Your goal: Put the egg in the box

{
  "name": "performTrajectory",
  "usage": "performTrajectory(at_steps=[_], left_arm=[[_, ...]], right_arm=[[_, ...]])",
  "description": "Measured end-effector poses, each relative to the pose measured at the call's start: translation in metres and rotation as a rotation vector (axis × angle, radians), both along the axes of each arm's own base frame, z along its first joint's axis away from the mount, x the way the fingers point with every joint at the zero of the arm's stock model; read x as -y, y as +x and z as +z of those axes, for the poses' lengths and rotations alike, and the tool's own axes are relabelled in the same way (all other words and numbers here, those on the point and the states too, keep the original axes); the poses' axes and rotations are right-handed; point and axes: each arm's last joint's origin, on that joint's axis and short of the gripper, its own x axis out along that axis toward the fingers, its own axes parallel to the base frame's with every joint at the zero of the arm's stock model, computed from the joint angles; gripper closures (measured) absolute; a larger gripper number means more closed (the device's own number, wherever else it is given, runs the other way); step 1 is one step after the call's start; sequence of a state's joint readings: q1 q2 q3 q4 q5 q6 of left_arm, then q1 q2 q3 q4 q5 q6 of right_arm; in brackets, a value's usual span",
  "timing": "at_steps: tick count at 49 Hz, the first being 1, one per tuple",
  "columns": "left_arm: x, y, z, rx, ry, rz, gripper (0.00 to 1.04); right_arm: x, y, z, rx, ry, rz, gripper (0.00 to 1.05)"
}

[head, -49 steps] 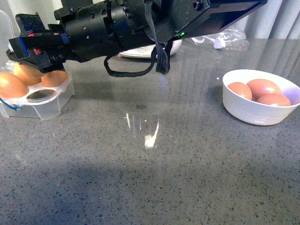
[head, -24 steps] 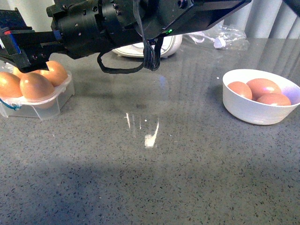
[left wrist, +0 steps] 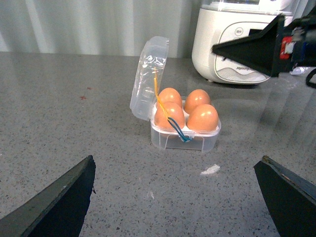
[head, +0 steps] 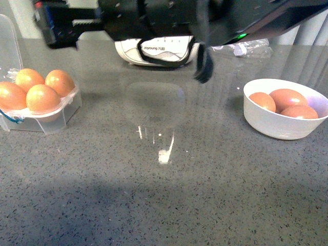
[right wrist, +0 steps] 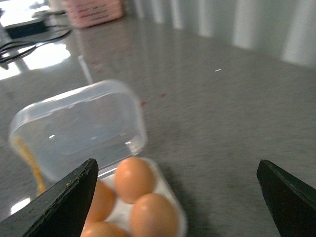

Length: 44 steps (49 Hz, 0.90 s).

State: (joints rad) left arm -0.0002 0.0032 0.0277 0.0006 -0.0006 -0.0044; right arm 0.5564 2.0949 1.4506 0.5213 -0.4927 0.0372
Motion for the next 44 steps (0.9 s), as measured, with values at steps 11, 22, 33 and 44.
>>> performTrajectory(at_steps=[11,22,33,44], left_arm=[[0.000,0.000,0.000,0.000,0.000,0.000,0.07],[0.000,0.000,0.000,0.000,0.000,0.002,0.07],[0.000,0.000,0.000,0.000,0.000,0.000,0.07],[0.000,0.000,0.000,0.000,0.000,0.001,0.07]], right_arm=[[0.015,-0.001,0.016,0.053,0.019,-0.109,0.08],[0.078,-0.050,-0.001,0.156,-0.003,-0.949,0.43],[0.170,-0.111,-0.019,0.152,-0.021,-1.068,0.84],[0.210,-0.164,-0.038,0.136,-0.040,-1.034,1.01]])
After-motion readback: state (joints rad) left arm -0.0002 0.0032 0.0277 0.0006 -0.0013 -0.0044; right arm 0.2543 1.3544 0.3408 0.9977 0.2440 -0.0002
